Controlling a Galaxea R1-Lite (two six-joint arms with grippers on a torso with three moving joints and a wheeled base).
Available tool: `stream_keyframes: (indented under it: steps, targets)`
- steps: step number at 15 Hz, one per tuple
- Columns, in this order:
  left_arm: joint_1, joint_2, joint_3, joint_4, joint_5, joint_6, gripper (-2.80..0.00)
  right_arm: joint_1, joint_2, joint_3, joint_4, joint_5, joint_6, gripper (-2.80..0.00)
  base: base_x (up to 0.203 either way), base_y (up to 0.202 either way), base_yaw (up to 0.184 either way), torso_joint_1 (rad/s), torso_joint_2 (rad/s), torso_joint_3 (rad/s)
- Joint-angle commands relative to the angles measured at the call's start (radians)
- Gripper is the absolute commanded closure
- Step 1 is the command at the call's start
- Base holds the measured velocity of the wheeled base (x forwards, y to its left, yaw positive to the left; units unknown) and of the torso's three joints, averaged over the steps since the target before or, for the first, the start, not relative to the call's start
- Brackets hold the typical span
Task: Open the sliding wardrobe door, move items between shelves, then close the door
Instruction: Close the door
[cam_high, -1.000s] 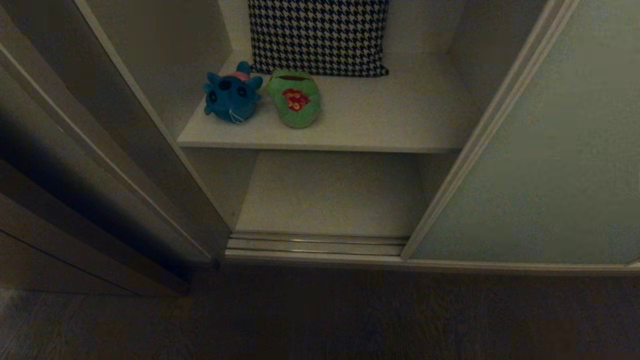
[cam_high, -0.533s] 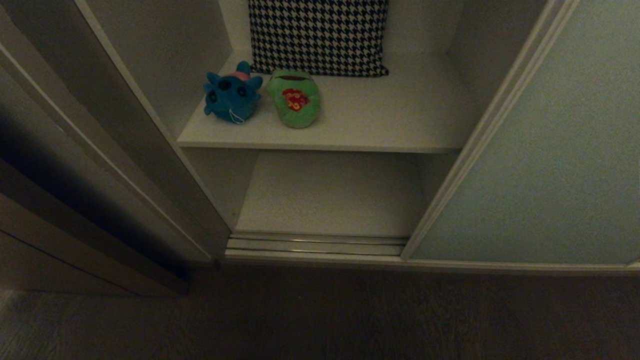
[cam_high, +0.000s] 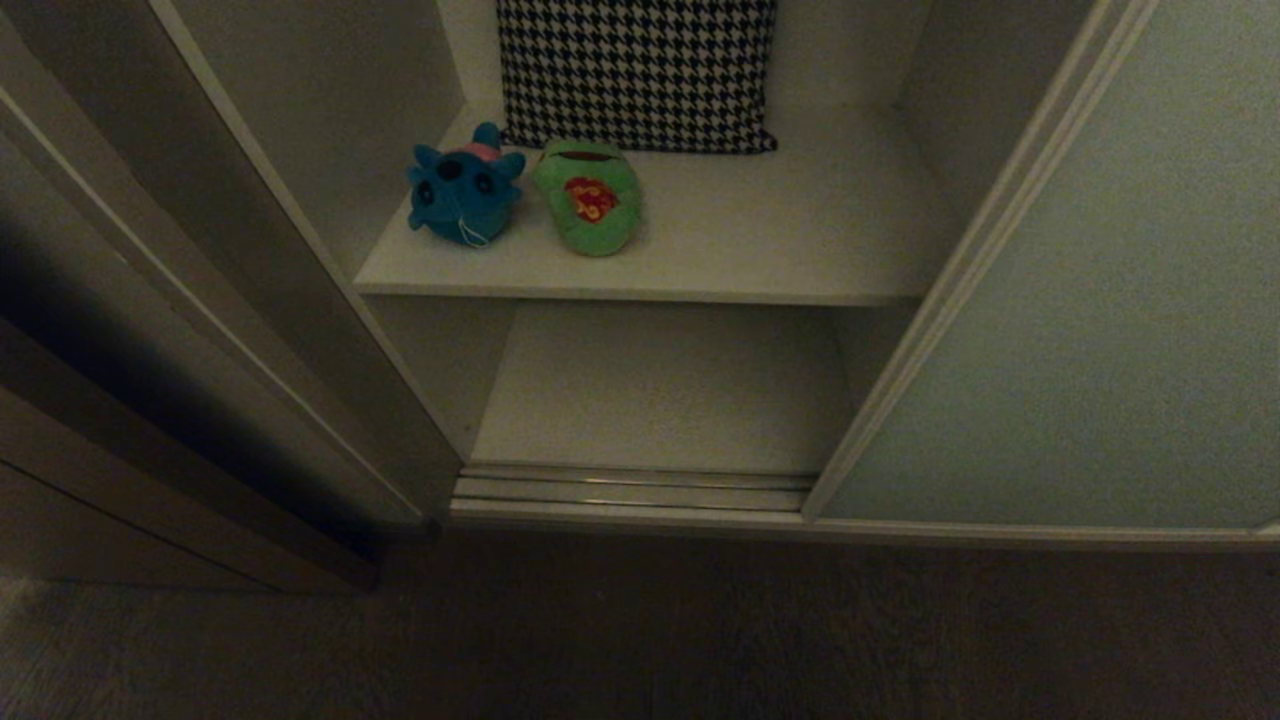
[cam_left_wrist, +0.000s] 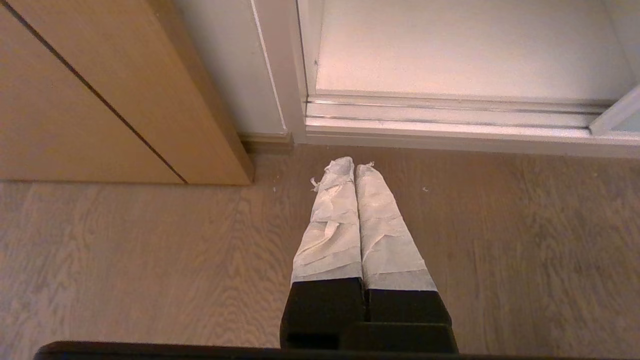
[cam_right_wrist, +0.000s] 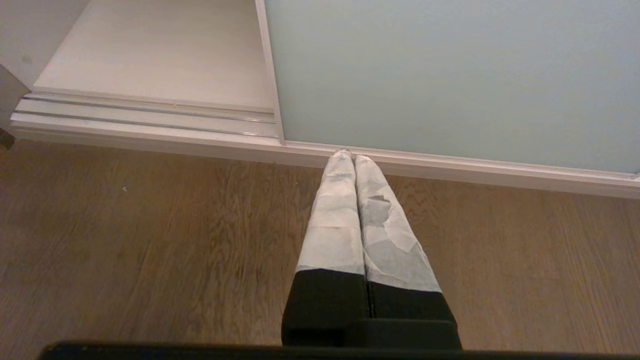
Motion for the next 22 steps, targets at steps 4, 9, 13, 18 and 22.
stream_keyframes:
  steps: [4, 9, 13, 18, 22]
  targets:
    - [0.000, 0.004, 0.000, 0.001, 0.003, 0.006, 0.00, 0.000, -0.002, 0.000, -0.001, 0.001, 0.000, 0.00, 0.000, 0.000, 0.000, 0.000, 0.00, 0.000]
    - [0.000, 0.004, 0.000, 0.000, 0.003, -0.003, 0.00, 0.000, -0.002, 0.000, -0.001, 0.001, 0.000, 0.00, 0.000, 0.000, 0.000, 0.000, 0.00, 0.000]
    - [0.001, 0.004, 0.000, 0.001, 0.001, 0.005, 0.00, 0.000, -0.002, 0.000, -0.001, 0.001, 0.000, 0.00, 0.000, 0.000, 0.000, 0.000, 0.00, 0.000]
    - [0.001, 0.004, 0.000, 0.000, 0.004, -0.011, 0.00, 0.000, -0.002, 0.000, -0.001, 0.001, 0.000, 0.00, 0.000, 0.000, 0.000, 0.000, 0.00, 0.000]
    - [0.000, 0.004, 0.000, 0.000, 0.004, -0.011, 0.00, 0.000, -0.002, 0.000, -0.001, 0.001, 0.000, 0.00, 0.000, 0.000, 0.000, 0.000, 0.00, 0.000]
